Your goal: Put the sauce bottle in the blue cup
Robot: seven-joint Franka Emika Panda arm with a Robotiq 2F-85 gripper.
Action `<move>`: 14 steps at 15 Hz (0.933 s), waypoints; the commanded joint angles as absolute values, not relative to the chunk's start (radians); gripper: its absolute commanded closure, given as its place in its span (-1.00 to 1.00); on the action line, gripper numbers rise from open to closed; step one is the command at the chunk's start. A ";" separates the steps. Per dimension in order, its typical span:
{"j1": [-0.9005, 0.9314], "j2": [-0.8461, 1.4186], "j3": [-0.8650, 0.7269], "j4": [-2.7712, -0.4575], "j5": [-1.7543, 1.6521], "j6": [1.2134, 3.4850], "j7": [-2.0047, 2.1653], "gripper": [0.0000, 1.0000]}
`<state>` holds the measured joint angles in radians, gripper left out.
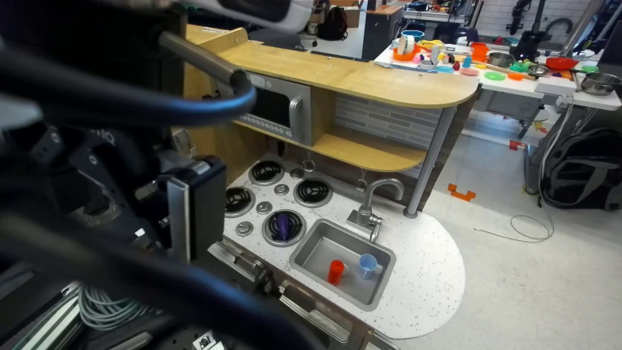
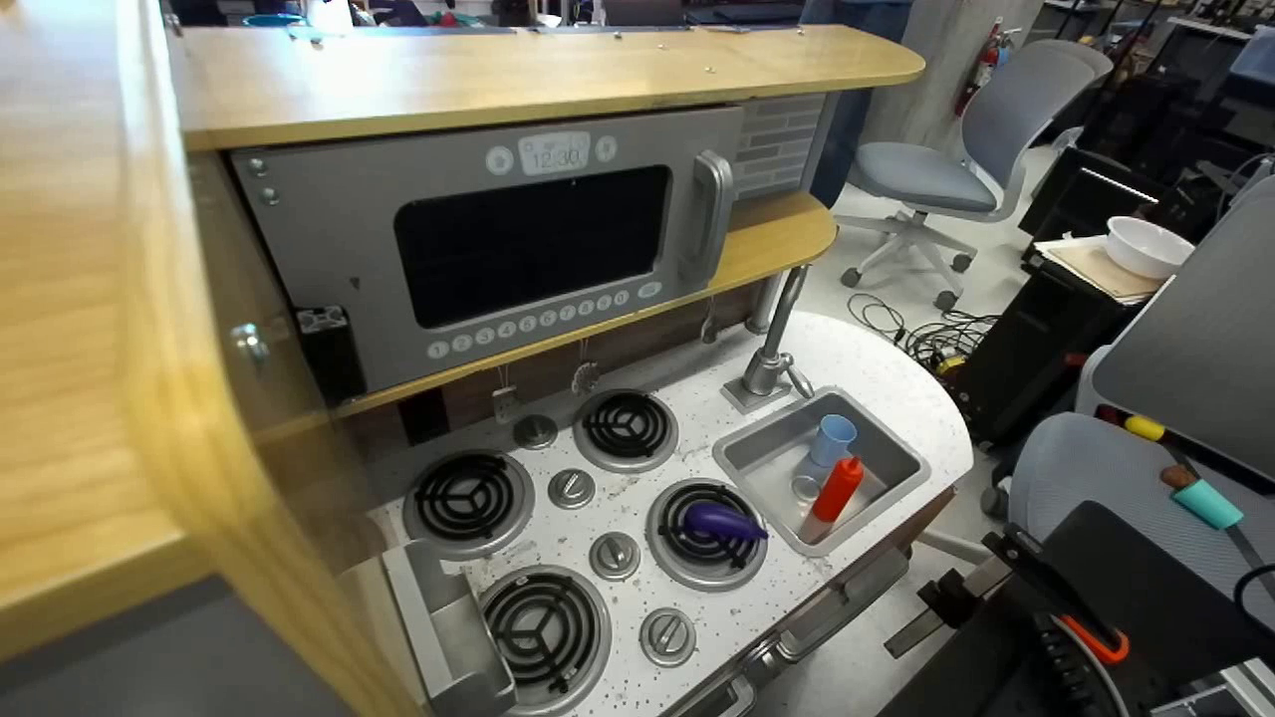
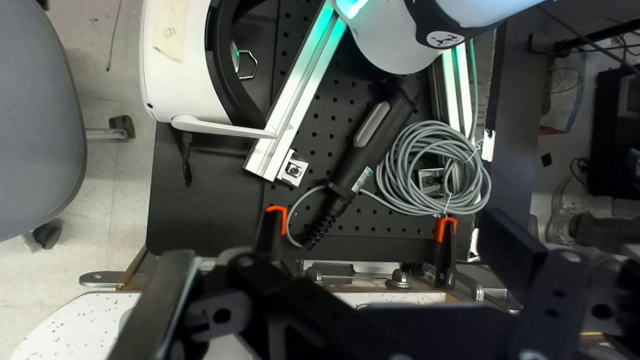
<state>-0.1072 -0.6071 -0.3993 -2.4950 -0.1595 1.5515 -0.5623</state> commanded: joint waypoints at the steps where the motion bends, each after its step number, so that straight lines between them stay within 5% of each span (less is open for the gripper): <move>1: -0.124 -0.603 -0.385 -2.494 -0.153 1.551 -0.570 -1.00; 9: -0.116 -0.535 -0.375 -2.485 -0.111 1.583 -0.500 -1.00; 14: -0.099 -0.367 -0.337 -2.505 -0.029 1.790 -0.414 -1.00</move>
<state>-0.1030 -0.4888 -0.3704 -2.5082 -0.0798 1.6796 -0.4621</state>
